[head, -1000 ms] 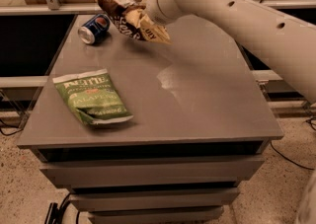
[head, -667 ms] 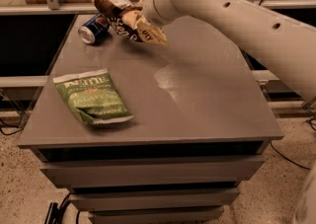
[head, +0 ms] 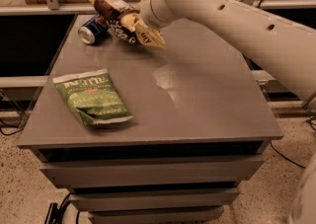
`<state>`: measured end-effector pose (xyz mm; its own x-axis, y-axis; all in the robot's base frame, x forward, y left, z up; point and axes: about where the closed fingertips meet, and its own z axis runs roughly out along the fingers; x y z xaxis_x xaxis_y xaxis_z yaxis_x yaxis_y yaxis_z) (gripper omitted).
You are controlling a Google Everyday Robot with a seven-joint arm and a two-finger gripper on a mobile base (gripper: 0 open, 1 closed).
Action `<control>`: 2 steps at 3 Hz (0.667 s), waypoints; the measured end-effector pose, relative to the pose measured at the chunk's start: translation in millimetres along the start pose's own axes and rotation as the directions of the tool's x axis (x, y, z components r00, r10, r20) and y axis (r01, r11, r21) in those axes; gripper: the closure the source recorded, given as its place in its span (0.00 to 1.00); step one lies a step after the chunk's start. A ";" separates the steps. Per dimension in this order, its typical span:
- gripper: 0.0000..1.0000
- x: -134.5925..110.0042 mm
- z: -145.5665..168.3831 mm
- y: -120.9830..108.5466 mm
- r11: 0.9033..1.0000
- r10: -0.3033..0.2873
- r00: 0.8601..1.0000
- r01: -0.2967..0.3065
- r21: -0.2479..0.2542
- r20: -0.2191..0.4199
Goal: Move brown chip bag near pepsi can
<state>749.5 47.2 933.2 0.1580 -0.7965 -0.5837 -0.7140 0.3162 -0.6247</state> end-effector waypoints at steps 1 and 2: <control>0.36 2.2 2.2 1.7 1.000 0.008 1.000 -0.008 -0.002 -0.009; 0.12 5.1 3.1 1.7 1.000 0.019 1.000 -0.019 -0.001 -0.015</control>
Offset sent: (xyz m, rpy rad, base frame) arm 0.0036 -0.0075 -0.0058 0.0079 0.0189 -0.0355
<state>751.3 45.4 927.6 0.1342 -0.7979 -0.5877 -0.7174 0.3309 -0.6131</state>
